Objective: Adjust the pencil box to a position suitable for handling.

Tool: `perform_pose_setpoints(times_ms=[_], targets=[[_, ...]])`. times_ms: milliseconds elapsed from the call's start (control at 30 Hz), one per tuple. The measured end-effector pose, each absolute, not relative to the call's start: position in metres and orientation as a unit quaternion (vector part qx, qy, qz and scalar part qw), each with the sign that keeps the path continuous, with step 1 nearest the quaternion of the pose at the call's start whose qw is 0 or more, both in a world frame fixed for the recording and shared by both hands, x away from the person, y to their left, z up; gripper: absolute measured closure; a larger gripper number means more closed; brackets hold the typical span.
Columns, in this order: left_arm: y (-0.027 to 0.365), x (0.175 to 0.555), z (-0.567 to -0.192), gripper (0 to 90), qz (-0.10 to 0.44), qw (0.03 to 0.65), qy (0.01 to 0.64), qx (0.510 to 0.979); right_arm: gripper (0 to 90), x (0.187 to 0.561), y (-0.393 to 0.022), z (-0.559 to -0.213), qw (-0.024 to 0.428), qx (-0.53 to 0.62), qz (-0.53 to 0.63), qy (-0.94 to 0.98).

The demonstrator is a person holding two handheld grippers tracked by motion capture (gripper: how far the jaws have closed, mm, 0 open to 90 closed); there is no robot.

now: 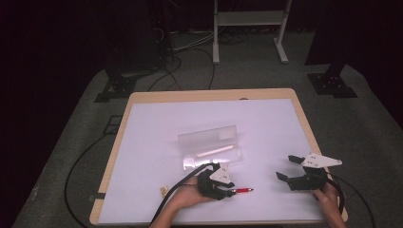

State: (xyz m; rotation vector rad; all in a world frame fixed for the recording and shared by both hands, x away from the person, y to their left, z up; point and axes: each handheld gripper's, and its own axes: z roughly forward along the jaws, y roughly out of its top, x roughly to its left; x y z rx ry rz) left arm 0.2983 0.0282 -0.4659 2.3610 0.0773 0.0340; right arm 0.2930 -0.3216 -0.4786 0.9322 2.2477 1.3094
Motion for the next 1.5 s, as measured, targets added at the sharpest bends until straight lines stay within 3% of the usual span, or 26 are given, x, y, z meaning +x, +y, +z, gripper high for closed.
perform_pose_setpoints(times_ms=[500,1500], targets=[[0.026,0.297,-0.468,78.6,0.012,0.372,0.022,0.928,13.8,0.293,-0.321,-0.479,0.187,0.332,0.465,0.799],[0.032,0.297,-0.454,79.7,0.034,0.376,0.025,0.926,13.8,0.293,-0.322,-0.479,0.188,0.332,0.466,0.798]])
